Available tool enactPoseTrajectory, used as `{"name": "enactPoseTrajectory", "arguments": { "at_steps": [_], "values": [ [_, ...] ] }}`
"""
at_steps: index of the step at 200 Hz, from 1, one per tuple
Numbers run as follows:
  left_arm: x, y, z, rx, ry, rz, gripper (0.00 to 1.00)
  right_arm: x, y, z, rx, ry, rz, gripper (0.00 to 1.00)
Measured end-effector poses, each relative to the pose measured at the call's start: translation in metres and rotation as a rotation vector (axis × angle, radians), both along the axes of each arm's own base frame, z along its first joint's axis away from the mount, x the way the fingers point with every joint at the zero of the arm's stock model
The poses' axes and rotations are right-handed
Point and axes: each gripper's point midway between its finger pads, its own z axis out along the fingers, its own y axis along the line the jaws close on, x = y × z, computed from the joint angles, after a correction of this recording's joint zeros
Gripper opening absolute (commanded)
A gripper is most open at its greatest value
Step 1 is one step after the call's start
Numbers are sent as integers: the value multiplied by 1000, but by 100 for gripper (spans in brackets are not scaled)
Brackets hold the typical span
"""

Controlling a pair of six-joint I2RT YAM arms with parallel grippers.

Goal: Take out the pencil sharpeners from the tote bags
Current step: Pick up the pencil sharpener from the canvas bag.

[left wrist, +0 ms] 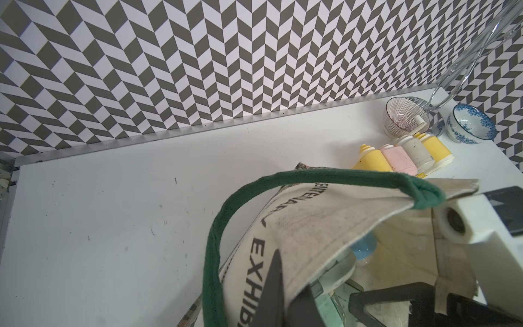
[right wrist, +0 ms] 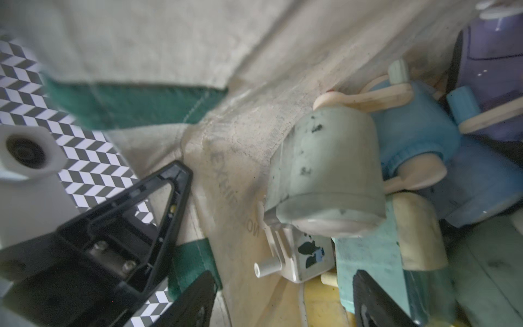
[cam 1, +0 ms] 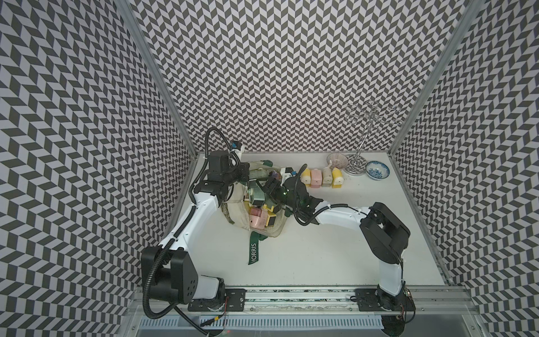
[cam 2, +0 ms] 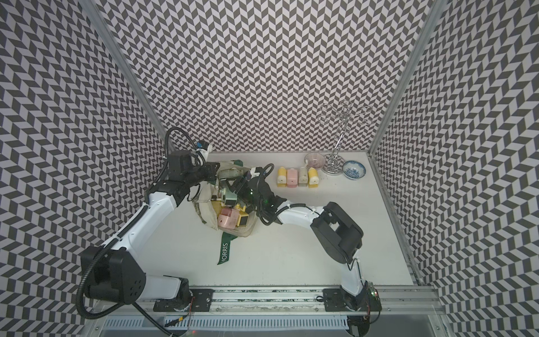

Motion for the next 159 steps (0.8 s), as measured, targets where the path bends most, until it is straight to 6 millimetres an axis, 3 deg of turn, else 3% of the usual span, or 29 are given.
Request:
{"name": "enactPoseTrajectory", "arguments": {
  "at_steps": [159],
  "values": [
    [-2,-4,-2,0,8,-13,0,28,-11,-20,-79,79,-197,80]
  ]
}}
